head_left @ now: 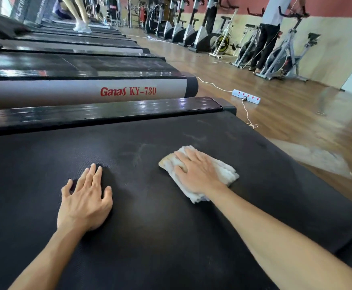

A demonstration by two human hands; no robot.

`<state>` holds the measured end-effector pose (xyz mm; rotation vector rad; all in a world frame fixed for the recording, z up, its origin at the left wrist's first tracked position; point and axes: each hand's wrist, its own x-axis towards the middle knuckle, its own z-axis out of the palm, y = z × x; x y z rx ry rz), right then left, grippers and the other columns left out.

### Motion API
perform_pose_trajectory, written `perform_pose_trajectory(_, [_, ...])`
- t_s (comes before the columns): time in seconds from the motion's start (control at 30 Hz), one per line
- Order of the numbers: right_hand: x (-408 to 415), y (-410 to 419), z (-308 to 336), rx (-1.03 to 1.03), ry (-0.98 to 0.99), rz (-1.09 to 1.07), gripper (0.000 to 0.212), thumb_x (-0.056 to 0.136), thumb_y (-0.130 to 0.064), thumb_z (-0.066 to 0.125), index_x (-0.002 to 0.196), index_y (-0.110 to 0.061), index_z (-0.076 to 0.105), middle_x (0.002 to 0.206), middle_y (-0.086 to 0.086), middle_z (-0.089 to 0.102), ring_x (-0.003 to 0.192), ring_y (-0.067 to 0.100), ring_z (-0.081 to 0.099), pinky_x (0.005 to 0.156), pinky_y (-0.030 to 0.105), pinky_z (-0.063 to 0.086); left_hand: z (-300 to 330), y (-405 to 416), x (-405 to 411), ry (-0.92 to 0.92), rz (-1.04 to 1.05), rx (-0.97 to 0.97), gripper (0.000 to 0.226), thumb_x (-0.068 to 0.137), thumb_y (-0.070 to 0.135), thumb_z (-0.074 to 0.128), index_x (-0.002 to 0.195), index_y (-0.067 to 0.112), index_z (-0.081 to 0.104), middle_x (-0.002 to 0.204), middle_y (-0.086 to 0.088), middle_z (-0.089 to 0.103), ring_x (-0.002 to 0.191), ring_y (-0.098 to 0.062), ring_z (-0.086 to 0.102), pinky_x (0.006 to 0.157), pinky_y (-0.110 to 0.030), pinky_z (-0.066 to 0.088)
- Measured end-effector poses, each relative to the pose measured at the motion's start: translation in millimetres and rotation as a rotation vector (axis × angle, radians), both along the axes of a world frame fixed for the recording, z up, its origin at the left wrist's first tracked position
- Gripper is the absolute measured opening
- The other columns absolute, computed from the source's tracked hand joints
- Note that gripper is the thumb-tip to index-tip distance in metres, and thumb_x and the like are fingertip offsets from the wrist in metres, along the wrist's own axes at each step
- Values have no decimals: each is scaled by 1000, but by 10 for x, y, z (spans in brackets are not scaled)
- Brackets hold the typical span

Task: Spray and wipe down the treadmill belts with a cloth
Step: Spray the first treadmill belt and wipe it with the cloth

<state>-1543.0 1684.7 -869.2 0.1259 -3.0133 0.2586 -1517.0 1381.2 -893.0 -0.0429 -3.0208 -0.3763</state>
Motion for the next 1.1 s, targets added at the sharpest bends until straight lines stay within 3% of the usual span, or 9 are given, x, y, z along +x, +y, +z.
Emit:
perform_pose_trajectory(0.1, [83,-517,3,4,-38,185,54,97,-49,27,147,-35,44,160,-4,32,149,21,24,122,47,21,-2,-8,-6,-4,-8,-3,67,103,44,24,163,21,6,171,8,-4,155,-5,-6,125,-41,0])
perform_pose_trajectory(0.23, [655,-509,-20,-5,-59,413,55,101,-52,37,156,-42,33,172,-8,13,158,12,3,128,37,2,-2,-24,-14,-3,-18,-9,70,99,48,12,163,22,6,170,9,-6,155,-3,-8,125,-41,1])
perform_pose_trajectory(0.37, [597,65,35,-29,-118,242,59,100,-54,35,157,-43,31,171,-12,11,156,7,4,128,36,5,-24,-32,-31,8,-20,4,79,89,51,4,163,22,7,170,9,-5,154,-3,-8,124,-41,1])
perform_pose_trajectory(0.47, [177,133,-17,13,-66,89,68,93,-60,20,157,-40,31,171,-9,13,156,12,11,127,40,13,-9,-5,-9,15,-8,7,70,97,46,12,163,22,8,170,9,-4,155,-3,-7,125,-41,1])
perform_pose_trajectory(0.57, [-154,-176,-62,-4,-7,43,62,95,-54,24,153,-36,38,167,-4,24,153,20,21,124,44,19,19,3,3,2,-4,10,67,102,43,22,163,21,7,170,9,-5,155,-3,-8,124,-40,0])
perform_pose_trajectory(0.73, [261,-664,-46,-35,-1,327,55,100,-45,39,154,-36,40,170,-8,18,157,12,6,127,37,7,26,12,4,-7,14,17,69,102,43,23,163,16,5,171,5,-6,156,-7,-7,125,-40,1])
perform_pose_trajectory(0.83, [626,-403,-41,-53,-67,499,57,100,-49,44,156,-45,35,172,-14,11,158,5,0,127,31,-1,26,5,8,-12,29,15,71,102,44,22,163,12,3,171,0,-9,156,-11,-9,126,-40,2])
perform_pose_trajectory(0.9, [562,-169,-6,-36,-81,475,56,100,-48,44,156,-42,38,171,-12,15,157,4,4,127,29,-1,34,28,21,-9,34,27,71,103,43,22,163,12,1,170,-1,-10,156,-11,-10,126,-40,1])
perform_pose_trajectory(1.1, [-477,-464,-82,22,-44,174,75,90,-59,12,158,-35,32,170,-6,20,157,14,12,127,41,14,22,22,14,-13,38,21,72,102,43,20,162,11,-2,170,-2,-10,156,-11,-10,127,-39,0])
